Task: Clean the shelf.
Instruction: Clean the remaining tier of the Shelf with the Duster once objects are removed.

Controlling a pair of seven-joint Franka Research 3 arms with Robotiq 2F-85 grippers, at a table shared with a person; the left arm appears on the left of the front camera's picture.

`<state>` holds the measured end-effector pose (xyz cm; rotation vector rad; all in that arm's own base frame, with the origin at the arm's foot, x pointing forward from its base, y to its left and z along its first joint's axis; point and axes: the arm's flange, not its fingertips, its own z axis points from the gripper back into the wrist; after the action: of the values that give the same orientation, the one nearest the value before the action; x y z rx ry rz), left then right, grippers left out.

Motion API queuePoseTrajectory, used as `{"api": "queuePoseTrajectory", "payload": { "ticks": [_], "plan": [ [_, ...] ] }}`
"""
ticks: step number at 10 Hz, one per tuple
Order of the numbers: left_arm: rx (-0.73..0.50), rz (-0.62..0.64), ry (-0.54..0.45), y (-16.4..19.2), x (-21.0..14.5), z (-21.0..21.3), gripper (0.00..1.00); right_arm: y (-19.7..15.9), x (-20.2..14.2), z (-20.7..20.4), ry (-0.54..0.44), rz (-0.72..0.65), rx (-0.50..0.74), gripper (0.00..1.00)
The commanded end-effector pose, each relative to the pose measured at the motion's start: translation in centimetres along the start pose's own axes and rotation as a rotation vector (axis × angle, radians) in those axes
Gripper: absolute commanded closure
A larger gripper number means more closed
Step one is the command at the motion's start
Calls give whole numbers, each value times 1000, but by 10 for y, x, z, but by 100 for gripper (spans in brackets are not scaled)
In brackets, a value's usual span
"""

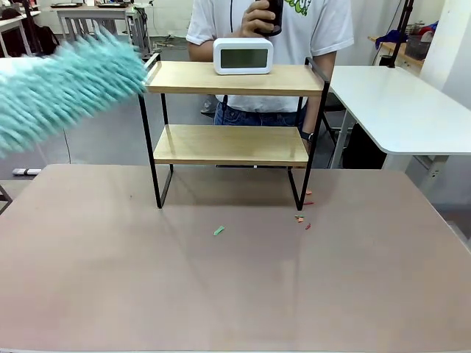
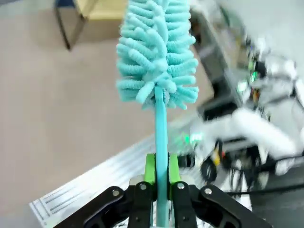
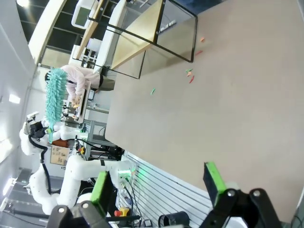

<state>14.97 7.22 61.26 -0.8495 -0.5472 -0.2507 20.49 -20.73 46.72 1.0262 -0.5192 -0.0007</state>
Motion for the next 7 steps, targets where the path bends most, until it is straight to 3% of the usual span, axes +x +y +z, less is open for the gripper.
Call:
{"api": "queuePoseTrajectory", "payload": {
  "ticks": [1,2,3,6,7],
  "plan": [
    [-79,144,-317,42,-23,6,88,2,3,0,-20,26,17,0],
    [-100,222,-392,60,-22,13,88,2,3,0,-20,26,17,0],
    [-60,303,-386,73,-12,5,88,2,3,0,-20,26,17,0],
    [69,561,-242,106,42,-41,88,2,3,0,-20,26,17,0],
    [7,403,-341,97,15,34,88,2,3,0,-20,26,17,0]
  ]
}}
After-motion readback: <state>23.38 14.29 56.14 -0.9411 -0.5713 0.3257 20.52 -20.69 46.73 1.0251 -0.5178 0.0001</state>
